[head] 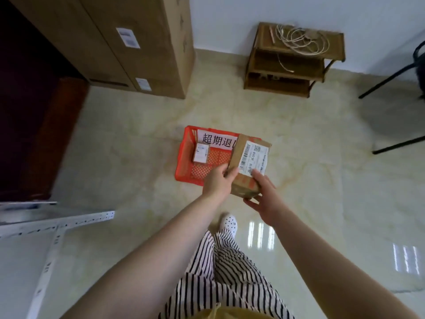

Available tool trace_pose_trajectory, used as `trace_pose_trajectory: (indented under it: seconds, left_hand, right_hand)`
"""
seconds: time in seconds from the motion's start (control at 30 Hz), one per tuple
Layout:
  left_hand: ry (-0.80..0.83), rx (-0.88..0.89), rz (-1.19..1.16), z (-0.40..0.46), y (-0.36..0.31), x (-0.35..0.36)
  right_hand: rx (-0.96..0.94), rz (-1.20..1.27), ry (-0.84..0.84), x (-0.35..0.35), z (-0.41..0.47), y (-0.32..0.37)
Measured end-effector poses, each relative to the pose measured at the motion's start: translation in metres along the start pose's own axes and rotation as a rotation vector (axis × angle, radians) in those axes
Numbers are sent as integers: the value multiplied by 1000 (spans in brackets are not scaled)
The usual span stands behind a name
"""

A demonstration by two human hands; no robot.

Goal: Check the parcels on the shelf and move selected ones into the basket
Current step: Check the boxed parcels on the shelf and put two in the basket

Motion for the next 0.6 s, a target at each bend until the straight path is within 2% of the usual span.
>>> trace_pose_trajectory:
  seconds: [0.27,0.4,0.5,0.6]
  left_hand:
    - [-85,-182,-24,156,57,10]
    - [-112,-321,-57,261,126,24]
    - [-136,-355,-54,329,177,40]
    - [-144,-425,-123,382,226,60]
  right_hand:
    - [-14,-25,-45,43,166,-19]
    - [61,21,-63,52,281,-77]
    - [146,57,-79,51,362,-131]
    - [141,31,-83,48,428,-176]
Point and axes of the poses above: each hand's wrist, its own z-axis towards the middle knuckle, its own x-axis out of the palm, y = z × x, the point moved 4 cm from there along z, towards the middle knuckle, and after that the axes turned 5 degrees about -x, right-handed, at the moved point
